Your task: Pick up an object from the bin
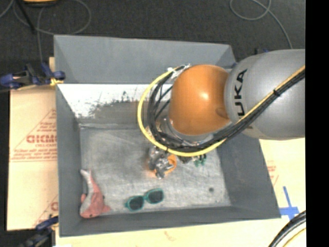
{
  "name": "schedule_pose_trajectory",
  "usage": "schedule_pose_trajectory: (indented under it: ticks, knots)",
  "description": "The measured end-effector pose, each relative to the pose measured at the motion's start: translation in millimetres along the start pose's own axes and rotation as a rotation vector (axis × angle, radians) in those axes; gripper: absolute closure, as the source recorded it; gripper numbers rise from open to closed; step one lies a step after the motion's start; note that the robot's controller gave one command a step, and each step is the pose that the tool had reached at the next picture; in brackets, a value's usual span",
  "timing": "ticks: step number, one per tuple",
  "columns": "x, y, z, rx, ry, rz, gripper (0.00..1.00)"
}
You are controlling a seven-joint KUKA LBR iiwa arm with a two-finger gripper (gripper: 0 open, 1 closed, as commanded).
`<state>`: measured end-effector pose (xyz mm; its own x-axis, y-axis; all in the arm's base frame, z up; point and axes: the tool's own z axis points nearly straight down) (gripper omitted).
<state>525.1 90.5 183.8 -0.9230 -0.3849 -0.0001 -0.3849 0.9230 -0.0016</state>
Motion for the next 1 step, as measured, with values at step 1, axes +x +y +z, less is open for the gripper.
schedule_pose_trajectory:
  ticks: [1]
  knots:
    - [0.5, -1.9, 1.4, 0.000, -0.002, -0.016, 1.00]
